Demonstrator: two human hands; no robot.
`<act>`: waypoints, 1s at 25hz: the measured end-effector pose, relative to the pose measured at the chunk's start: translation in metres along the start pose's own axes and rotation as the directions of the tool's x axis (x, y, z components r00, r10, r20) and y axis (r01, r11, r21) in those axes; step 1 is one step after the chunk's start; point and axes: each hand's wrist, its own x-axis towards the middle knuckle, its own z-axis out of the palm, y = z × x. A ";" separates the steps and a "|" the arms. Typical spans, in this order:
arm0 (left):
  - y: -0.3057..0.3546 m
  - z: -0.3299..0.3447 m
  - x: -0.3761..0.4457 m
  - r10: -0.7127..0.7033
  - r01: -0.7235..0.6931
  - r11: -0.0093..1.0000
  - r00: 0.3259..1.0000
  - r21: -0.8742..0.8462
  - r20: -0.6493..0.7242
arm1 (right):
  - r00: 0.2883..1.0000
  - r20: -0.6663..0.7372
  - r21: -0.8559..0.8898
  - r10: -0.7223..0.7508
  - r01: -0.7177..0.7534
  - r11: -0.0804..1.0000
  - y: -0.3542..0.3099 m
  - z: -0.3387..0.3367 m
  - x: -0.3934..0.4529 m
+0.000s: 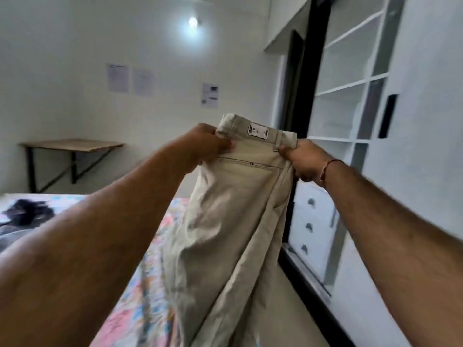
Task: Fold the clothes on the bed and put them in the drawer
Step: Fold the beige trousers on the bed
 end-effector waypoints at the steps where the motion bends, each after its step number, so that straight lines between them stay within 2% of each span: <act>1: 0.019 0.027 0.016 0.039 -0.040 0.998 0.999 0.056 0.022 | 0.994 -0.078 0.008 0.082 -0.082 0.997 0.005 -0.026 0.000; 3: 0.067 0.084 0.038 0.155 -0.161 0.966 0.987 0.204 0.044 | 0.952 -0.224 0.111 0.209 -0.188 0.976 0.014 -0.089 0.007; 5: 0.112 0.131 0.045 0.251 -0.246 0.904 0.968 0.350 0.032 | 0.917 -0.345 0.188 0.200 -0.141 0.972 0.015 -0.146 0.008; 6: 0.133 0.149 0.044 0.284 -0.277 0.902 0.958 0.332 0.027 | 0.897 -0.418 0.169 0.143 -0.078 0.983 0.017 -0.171 0.009; 8: 0.169 0.179 0.038 0.287 -0.286 0.947 0.958 0.145 0.014 | 0.833 -0.553 0.026 -0.029 0.052 0.998 0.026 -0.228 0.010; 10: 0.198 0.195 0.023 0.262 -0.262 0.963 0.965 -0.062 -0.004 | 0.772 -0.612 -0.082 -0.169 0.151 0.985 0.034 -0.268 0.002; 12: 0.219 0.207 0.009 0.253 -0.245 0.945 0.967 -0.218 0.010 | 0.751 -0.628 -0.109 -0.206 0.177 0.978 0.011 -0.280 -0.043; 13: 0.223 0.210 0.008 0.238 -0.229 0.940 0.971 -0.254 0.003 | 0.781 -0.595 -0.100 -0.189 0.161 0.982 0.002 -0.280 -0.061; 15: 0.221 0.218 0.009 0.194 -0.180 0.957 0.980 -0.229 0.038 | 0.873 -0.485 -0.069 -0.058 0.028 0.997 0.005 -0.287 -0.070; 17: 0.205 0.229 0.010 0.149 -0.125 0.977 0.980 -0.170 0.134 | 0.882 -0.469 -0.180 -0.030 -0.062 0.982 0.028 -0.288 -0.071; 20: 0.170 0.242 0.013 0.130 -0.109 0.986 0.976 -0.124 0.173 | 0.839 -0.520 -0.433 -0.161 -0.097 0.896 0.070 -0.272 -0.058; 21: 0.156 0.245 0.013 0.114 -0.095 0.989 0.979 -0.115 0.170 | 0.852 -0.503 -0.437 -0.148 -0.102 0.894 0.081 -0.263 -0.055; 23: 0.132 0.253 0.013 0.080 -0.062 0.992 0.983 -0.111 0.168 | 0.897 -0.441 -0.329 -0.039 -0.122 0.936 0.097 -0.249 -0.057; 25: 0.102 0.259 0.013 0.043 -0.013 0.987 0.982 -0.160 0.184 | 0.913 -0.403 -0.226 0.064 -0.168 0.960 0.113 -0.232 -0.058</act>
